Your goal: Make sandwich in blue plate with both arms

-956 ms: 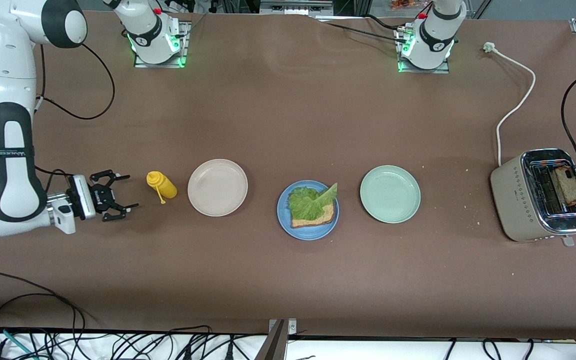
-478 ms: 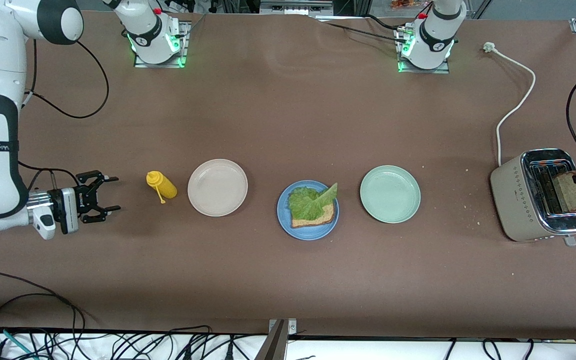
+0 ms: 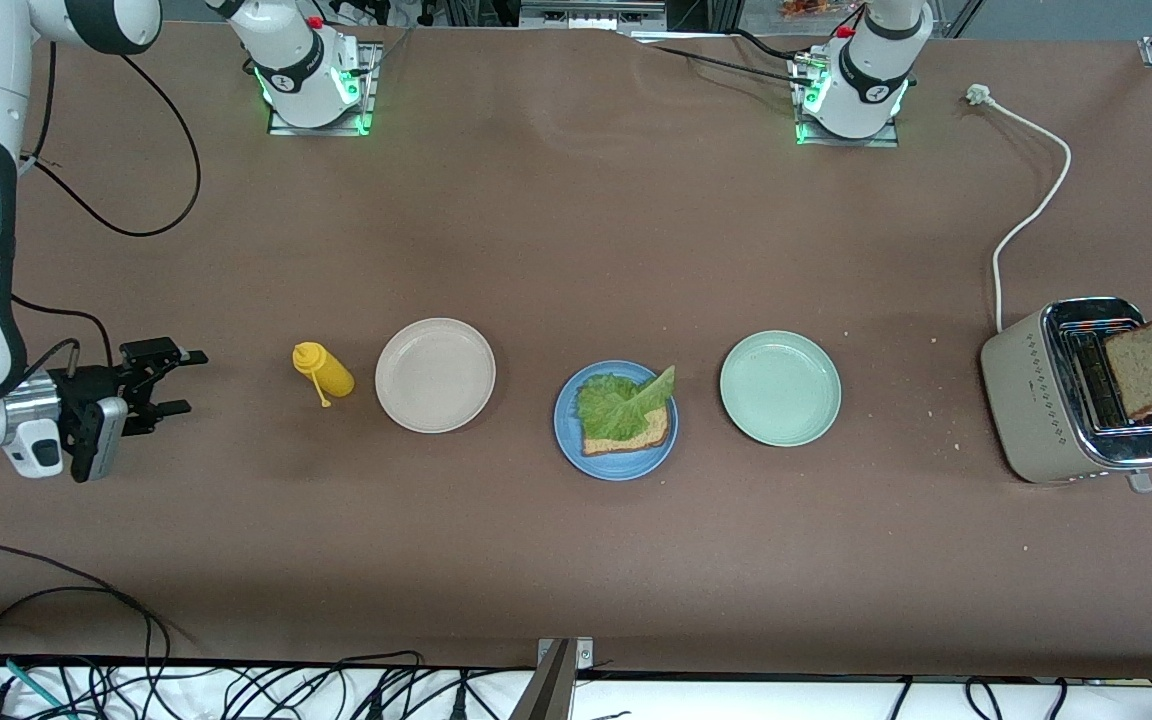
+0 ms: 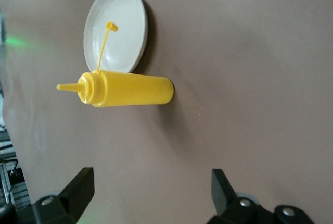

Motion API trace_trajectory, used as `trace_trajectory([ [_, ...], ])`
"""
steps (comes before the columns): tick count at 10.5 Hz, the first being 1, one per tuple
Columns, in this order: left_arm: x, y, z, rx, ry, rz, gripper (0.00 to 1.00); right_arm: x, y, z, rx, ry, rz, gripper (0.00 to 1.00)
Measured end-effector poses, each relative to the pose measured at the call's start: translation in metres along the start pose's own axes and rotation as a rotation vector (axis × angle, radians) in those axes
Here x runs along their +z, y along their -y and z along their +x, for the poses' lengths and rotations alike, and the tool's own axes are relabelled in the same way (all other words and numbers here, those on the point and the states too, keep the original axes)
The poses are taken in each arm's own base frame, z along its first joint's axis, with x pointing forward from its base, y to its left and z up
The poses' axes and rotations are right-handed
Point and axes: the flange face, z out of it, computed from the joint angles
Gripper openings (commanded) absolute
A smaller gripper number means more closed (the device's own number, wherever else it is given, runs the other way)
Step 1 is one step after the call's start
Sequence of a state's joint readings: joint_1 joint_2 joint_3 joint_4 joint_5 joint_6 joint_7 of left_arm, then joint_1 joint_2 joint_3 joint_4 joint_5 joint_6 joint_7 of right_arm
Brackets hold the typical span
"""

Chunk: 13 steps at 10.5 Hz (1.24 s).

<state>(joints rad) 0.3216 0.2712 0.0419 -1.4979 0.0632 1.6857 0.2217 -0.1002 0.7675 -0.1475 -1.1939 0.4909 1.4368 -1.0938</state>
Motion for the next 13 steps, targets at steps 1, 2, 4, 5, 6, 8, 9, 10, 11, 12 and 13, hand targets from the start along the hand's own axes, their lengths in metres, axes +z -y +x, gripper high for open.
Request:
trace_trajectory([
  [1,-0.015,-0.001,-0.006,0.0,0.002,-0.001,0.02,-0.009,0.008,0.006,0.084,0.029,-0.038,1.0],
  [2,-0.027,-0.002,-0.009,0.002,0.006,-0.002,0.02,-0.018,0.016,0.01,0.182,0.047,-0.075,1.0],
  [4,-0.035,-0.014,-0.009,0.022,0.012,-0.008,0.02,-0.04,0.044,0.017,0.357,0.1,-0.154,1.0],
  [5,-0.035,-0.021,-0.007,0.033,0.014,-0.01,0.02,-0.051,0.064,0.025,0.394,0.125,-0.202,1.0],
  [6,-0.035,-0.029,-0.006,0.048,0.014,-0.013,0.02,-0.061,0.083,0.032,0.431,0.134,-0.241,1.0],
  [8,-0.042,-0.061,0.0,0.103,-0.002,-0.02,0.02,-0.08,0.104,0.034,0.51,0.14,-0.32,1.0],
  [9,-0.047,-0.08,0.002,0.127,-0.01,-0.024,0.02,-0.102,0.116,0.027,0.531,0.113,-0.357,1.0],
  [10,-0.049,-0.098,0.003,0.144,-0.013,-0.029,0.01,-0.129,0.132,0.016,0.543,0.079,-0.389,1.0],
  [11,-0.049,-0.116,0.004,0.146,-0.009,-0.034,0.01,-0.151,0.151,0.005,0.568,0.058,-0.407,1.0],
  [12,-0.048,-0.136,0.005,0.153,-0.001,-0.039,0.01,-0.165,0.169,-0.002,0.613,0.046,-0.411,1.0],
  [13,-0.045,-0.163,0.005,0.152,0.006,-0.038,0.01,-0.177,0.187,-0.005,0.651,0.034,-0.442,1.0],
])
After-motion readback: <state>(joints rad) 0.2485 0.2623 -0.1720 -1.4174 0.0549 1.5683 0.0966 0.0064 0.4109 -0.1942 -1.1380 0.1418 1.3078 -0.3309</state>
